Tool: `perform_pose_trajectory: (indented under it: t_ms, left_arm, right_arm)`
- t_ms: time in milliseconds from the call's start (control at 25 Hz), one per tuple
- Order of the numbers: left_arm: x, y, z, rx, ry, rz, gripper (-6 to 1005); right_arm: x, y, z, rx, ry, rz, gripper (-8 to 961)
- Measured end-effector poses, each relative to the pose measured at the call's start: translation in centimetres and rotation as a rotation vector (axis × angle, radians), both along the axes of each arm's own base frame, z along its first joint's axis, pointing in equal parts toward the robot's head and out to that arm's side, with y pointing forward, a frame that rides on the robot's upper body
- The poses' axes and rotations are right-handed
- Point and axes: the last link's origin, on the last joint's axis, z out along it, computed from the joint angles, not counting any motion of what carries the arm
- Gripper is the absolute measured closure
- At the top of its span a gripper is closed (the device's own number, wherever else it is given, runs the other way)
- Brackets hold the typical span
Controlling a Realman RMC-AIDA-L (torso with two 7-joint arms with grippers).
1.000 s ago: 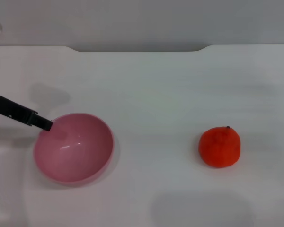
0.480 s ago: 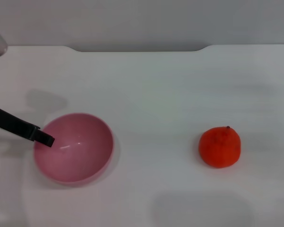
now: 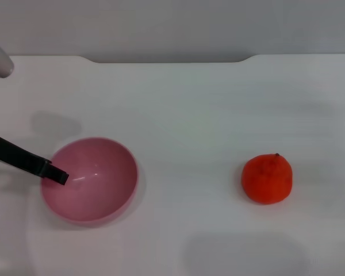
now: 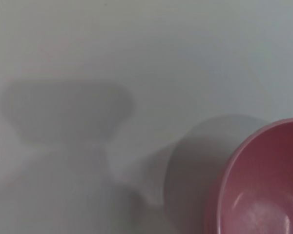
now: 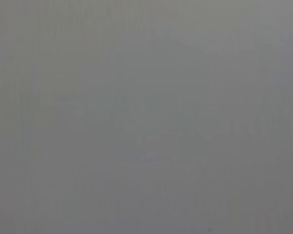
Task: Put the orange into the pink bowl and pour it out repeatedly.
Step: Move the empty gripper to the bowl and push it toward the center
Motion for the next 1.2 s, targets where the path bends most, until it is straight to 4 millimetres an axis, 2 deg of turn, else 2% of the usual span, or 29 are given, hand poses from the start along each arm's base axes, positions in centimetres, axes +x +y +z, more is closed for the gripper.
perform_pose_trajectory:
  t_ms: [760, 1080, 1200]
  left_arm:
    - [-0.15, 0.03, -0.99, -0.006, 0.024, -0.018, 535]
    - [-0.35, 0.05, -1.12, -0.004, 0.024, -0.014, 964]
    - [-0.32, 0.12, -1.15, 0.0, 0.021, -0.017, 964]
  right_arm:
    - [0.06, 0.0, -0.03, -0.002, 0.001, -0.003, 491]
    - [-0.18, 0.23, 0.13, 0.002, -0.002, 0.005, 490]
    - [-0.29, 0.34, 0.16, 0.002, -0.002, 0.008, 490]
